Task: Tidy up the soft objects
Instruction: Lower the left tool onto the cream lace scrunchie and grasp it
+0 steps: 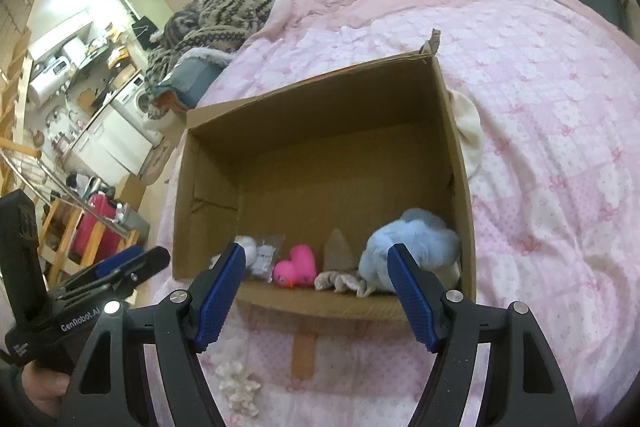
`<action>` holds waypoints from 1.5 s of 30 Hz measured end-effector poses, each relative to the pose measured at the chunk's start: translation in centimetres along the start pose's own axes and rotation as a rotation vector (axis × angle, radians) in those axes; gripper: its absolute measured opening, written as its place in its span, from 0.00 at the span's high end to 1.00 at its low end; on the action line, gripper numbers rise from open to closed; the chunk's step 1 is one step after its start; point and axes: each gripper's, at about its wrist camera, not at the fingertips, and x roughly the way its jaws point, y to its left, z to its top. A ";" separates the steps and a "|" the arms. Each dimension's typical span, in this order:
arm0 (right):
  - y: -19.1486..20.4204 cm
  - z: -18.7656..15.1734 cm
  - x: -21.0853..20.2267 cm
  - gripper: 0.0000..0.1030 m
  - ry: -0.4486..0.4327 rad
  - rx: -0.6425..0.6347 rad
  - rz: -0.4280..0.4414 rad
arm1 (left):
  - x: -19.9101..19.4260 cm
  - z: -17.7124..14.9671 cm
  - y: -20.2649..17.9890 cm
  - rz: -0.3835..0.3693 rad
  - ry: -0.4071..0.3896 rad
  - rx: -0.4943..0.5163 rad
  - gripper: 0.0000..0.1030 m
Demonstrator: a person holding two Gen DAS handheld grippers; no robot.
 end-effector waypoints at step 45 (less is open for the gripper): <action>-0.1 -6.4 6.6 0.25 0.315 0.158 0.003 | 7.5 -11.8 -2.9 -0.014 0.460 -0.023 0.65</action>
